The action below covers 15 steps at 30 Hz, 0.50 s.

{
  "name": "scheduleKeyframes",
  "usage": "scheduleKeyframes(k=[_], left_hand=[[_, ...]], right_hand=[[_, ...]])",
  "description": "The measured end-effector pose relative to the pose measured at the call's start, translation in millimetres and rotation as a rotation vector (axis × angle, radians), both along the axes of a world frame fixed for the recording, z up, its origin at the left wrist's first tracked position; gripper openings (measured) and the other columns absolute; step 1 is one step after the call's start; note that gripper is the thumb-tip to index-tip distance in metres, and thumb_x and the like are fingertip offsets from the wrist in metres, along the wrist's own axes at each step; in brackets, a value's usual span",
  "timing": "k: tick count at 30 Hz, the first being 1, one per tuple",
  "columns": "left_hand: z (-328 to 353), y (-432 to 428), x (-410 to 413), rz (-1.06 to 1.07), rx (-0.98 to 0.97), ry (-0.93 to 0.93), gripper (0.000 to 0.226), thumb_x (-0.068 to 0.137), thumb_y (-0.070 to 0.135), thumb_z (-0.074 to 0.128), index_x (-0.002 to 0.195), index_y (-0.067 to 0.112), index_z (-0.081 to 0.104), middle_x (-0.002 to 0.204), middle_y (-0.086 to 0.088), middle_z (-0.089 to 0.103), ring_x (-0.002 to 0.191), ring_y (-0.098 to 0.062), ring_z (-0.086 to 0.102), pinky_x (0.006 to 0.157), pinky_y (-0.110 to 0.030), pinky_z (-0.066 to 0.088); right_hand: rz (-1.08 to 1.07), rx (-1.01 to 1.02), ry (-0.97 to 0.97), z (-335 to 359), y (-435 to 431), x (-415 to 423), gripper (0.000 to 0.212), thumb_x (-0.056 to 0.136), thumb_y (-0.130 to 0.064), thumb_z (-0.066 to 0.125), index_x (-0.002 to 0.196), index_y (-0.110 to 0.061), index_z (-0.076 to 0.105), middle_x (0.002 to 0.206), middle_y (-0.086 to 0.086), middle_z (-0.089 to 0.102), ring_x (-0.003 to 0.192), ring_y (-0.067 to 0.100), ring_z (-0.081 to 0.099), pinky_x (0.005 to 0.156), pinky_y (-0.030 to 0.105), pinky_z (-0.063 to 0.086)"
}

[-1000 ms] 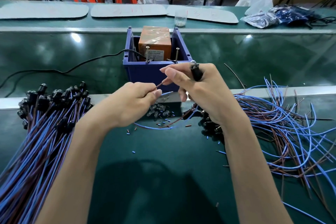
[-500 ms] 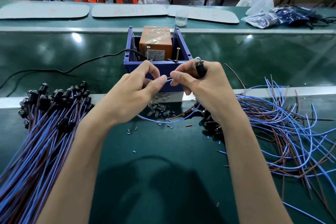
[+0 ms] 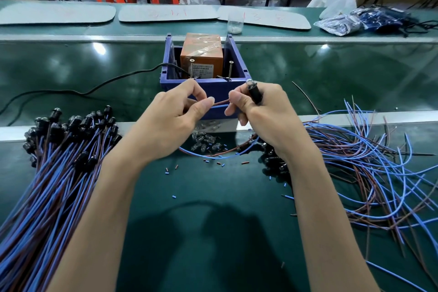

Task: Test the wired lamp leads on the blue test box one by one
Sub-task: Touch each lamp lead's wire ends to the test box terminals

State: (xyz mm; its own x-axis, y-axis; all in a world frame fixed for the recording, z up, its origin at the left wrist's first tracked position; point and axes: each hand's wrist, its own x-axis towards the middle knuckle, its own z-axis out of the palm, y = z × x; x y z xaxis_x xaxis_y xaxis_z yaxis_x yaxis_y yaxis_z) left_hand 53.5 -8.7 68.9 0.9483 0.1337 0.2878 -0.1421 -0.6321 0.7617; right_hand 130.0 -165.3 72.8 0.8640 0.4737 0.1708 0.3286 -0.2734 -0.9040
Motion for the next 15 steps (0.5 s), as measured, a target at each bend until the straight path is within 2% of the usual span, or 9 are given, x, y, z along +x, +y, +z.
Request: scheduleKeyframes(k=[4, 8, 12, 15], left_hand=[[0, -2, 0, -0.011, -0.015, 0.005, 0.018, 0.098, 0.025, 0.051, 0.083, 0.016, 0.048, 0.042, 0.011, 0.038, 0.040, -0.010, 0.027, 0.040, -0.014, 0.022], [-1, -5, 2, 0.012, -0.027, -0.027, 0.018, 0.098, 0.023, 0.050, 0.081, 0.018, 0.046, 0.040, 0.011, 0.039, 0.040, -0.010, 0.029, 0.041, -0.015, 0.023], [-4, -8, 4, 0.010, -0.030, -0.049, 0.019, 0.099, 0.023, 0.049, 0.080, 0.021, 0.045, 0.041, 0.011, 0.037, 0.040, -0.011, 0.027, 0.041, -0.016, 0.023], [-3, 0, 5, 0.051, -0.119, -0.091, 0.020, 0.100, 0.021, 0.047, 0.081, 0.019, 0.045, 0.048, 0.009, 0.034, 0.045, -0.012, 0.024, 0.046, -0.027, 0.023]], right_hand=[[-0.068, -0.051, -0.008, -1, 4, -1, 0.030, 0.097, -0.021, 0.056, 0.067, -0.021, 0.058, 0.047, -0.021, 0.058, 0.044, -0.001, 0.048, 0.049, 0.009, 0.034], [-0.157, -0.029, -0.001, -5, 10, -2, 0.033, 0.096, -0.023, 0.057, 0.063, -0.023, 0.057, 0.046, -0.022, 0.056, 0.047, -0.001, 0.047, 0.052, 0.014, 0.035], [-0.240, 0.081, 0.017, -5, 11, -2, 0.034, 0.097, -0.020, 0.055, 0.064, -0.021, 0.055, 0.048, -0.014, 0.056, 0.048, 0.007, 0.046, 0.054, 0.023, 0.037], [-0.319, 0.279, 0.113, 2, 3, 3, 0.031, 0.100, -0.018, 0.049, 0.069, -0.018, 0.054, 0.051, -0.010, 0.056, 0.042, 0.006, 0.043, 0.046, 0.020, 0.036]])
